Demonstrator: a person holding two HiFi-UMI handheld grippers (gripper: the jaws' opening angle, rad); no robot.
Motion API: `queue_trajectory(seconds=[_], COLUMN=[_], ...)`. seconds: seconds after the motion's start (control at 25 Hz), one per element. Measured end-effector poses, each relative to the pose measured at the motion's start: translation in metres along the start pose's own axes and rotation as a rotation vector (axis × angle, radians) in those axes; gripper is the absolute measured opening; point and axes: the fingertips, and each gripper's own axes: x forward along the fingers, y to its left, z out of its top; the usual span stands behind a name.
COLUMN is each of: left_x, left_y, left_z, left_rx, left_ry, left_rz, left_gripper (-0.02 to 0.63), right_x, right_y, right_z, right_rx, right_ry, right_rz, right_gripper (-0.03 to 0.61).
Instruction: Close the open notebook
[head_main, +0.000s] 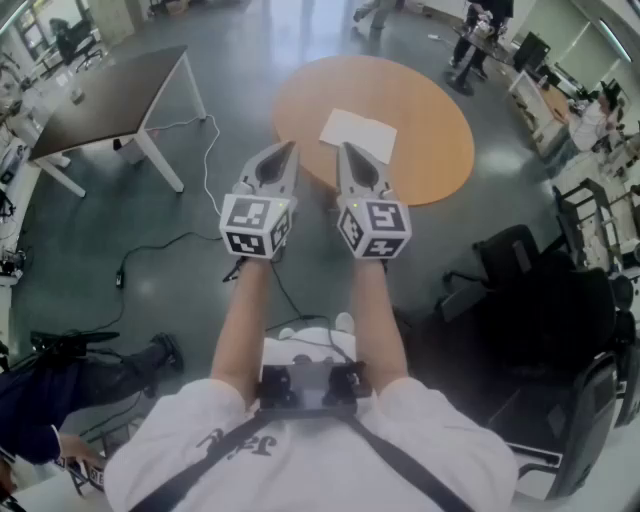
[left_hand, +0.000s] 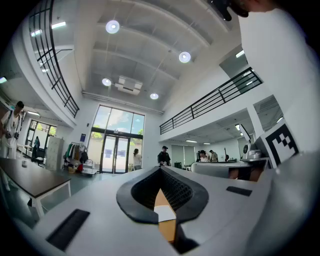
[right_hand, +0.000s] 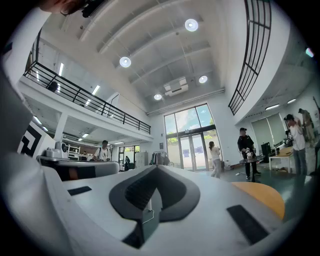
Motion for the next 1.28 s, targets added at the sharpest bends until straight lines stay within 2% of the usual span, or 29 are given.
queue_trajectory(seconds=[0.32, 0.48, 0.8, 1.0, 1.28], left_x=[-0.013, -0.007, 0.036, 0.089, 0.159], left_y=[0.012, 0.013, 0.008, -0.002, -0.005], left_z=[-0.003, -0.010, -0.017, -0.017, -0.014], left_rx=[0.007, -0.014, -0.015, -0.003, -0.036], left_ry=[0.004, 0.014, 0.018, 0.022, -0.008], left_rz=[-0.017, -0.020, -0.037, -0.057, -0.047], left_gripper=[0.012, 0.012, 0.012, 0.012, 0.012], right_x=[0.001, -0.001, 0.019, 0.052, 0.088], right_y=[0.023, 0.016, -0.030, -0.082, -0.136], right_z=[-0.006, -0.005, -0.005, 0.009, 0.015], right_rx=[-0.016, -0.015, 0.055, 0.072, 0.046], right_ry=[0.006, 0.013, -0.015, -0.041, -0.030], right_rz=[-0.022, -0.037, -0.071, -0.086, -0.064], right_gripper=[0.015, 0.015, 0.015, 0.015, 0.015])
